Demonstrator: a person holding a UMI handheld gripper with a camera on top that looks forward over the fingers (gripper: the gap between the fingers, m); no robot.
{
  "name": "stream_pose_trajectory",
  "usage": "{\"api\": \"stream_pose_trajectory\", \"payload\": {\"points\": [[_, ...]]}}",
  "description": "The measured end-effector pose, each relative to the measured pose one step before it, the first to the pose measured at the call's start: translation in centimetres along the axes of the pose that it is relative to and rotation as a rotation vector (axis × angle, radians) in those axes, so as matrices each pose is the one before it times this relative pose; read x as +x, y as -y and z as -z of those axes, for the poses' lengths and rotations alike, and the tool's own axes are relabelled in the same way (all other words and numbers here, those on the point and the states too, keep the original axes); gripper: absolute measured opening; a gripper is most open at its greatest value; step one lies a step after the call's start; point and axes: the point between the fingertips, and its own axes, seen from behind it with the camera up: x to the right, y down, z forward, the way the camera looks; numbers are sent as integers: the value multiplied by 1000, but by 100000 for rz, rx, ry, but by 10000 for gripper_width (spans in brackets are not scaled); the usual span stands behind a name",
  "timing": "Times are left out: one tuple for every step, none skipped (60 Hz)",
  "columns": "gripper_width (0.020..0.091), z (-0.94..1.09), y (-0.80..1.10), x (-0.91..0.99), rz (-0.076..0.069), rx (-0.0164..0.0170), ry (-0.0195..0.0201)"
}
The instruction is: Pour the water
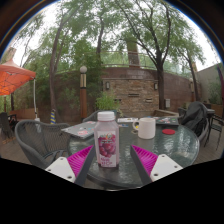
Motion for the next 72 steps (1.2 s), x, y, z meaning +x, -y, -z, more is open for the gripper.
{"api": "stream_pose_trajectory", "payload": {"points": [[810, -868, -1135, 1174, 658, -139, 251], [809, -634, -90, -271, 622, -142, -42], [811, -575, -53, -195, 802, -86, -216], [811, -547, 25, -92, 916, 132, -629], [805, -457, 65, -81, 911, 324, -575], [796, -408, 168, -64, 854, 580, -720], [792, -388, 161, -21, 643, 703, -778], [791, -325, 164, 24, 469, 560, -854], [790, -280, -143, 30, 0, 564, -982], [790, -259, 165, 131, 329, 557, -1153], [789, -257, 216, 99, 366, 738, -1038], [788, -249, 262, 64, 378, 991, -1016], [790, -277, 297, 121, 271, 1099, -978], [786, -405, 656, 613, 448, 1172, -926], [778, -252, 71, -529, 286, 1190, -1123], [761, -252, 285, 192, 170, 1155, -940], [728, -244, 204, 126, -66, 930, -912], [680, -244, -24, 48, -203, 341, -542], [606, -198, -123, -52, -411, -232, -253], [552, -746, -172, -701, -414, -646, -506], [553, 71, -634, 918, -974, -1486, 903], [552, -124, 58, 41, -392, 311, -371], [540, -20, 102, 41, 199, 442, -301], [528, -59, 56, -121, 296, 238, 683], [515, -40, -179, -363, 191, -412, 898], [511, -48, -2, -237, 376, -57, 970], [508, -51, 38, -103, 522, -21, 539], [484, -55, 224, -664, 551, -390, -27], [484, -61, -19, -108, 75, -277, 740], [483, -80, 36, -27, 38, -151, 521], [457, 288, -216, 1148, 280, 102, 1082], [457, -135, -11, 3, 347, -301, 714], [456, -149, 62, -79, 272, -258, 827], [456, -396, 232, -125, 560, -322, 979], [432, -225, 8, -269, 959, -242, 1119], [429, -264, -6, -336, 886, -403, 1364], [428, -312, 18, -287, 535, -400, 1092], [427, -372, 21, -310, 428, -710, 1341], [428, -332, 381, -608, -200, -1069, 1345], [428, -428, 169, -371, -245, -266, 1572], [429, -451, 313, -354, -737, 101, 1707], [429, -500, 443, -299, -1300, 288, 1567], [429, -549, 515, -124, -2043, 359, 1174], [430, -672, 503, -110, -2440, 278, 689], [428, -396, 664, 251, -3331, 293, 1245], [429, -699, 723, 157, -3608, 210, 732], [429, -692, 800, 215, -4373, 227, 749], [429, -704, 895, 251, -5259, 257, 816], [428, -640, 1002, 267, -6103, 351, 942], [428, -1470, 370, -997, -6211, 778, -53], [428, 761, 562, 833, -6573, 818, 1921], [429, -559, 879, 275, -8054, 34, 1195], [428, -345, 886, 439, -8479, -194, 1455], [428, -167, 879, 345, -8739, -137, 1541], [428, -247, 882, 219, -8932, 181, 1463], [427, -2341, 913, -62, -9982, 654, -62], [428, 399, 644, 280, -8940, -240, 2790], [426, -225, 662, 308, -9477, 30, 1263], [426, -114, 612, 304, -9249, -490, 1067], [427, -182, 488, 316, -8772, -897, 814], [427, -140, 367, 328, -8240, -1241, 675], [426, -63, 368, 304, -7670, -1134, 537], [426, -1413, 28, 312, -7658, 634, -507], [426, 70, 227, 460, -5855, -753, 837], [428, 10, 535, 358, -6666, -356, 274], [428, -34, 557, 347, -6377, -149, 169], [427, -26, 568, 320, -5943, 50, 103], [427, -213, 696, 64, -6091, -189, -293], [428, -16, 98, -216, -5892, 928, -537], [429, 197, -108, 1201, -2443, -436, 1104], [427, 19, 339, 152, -4431, -31, 357], [427, 52, 314, 73, -4019, -112, 633]]}}
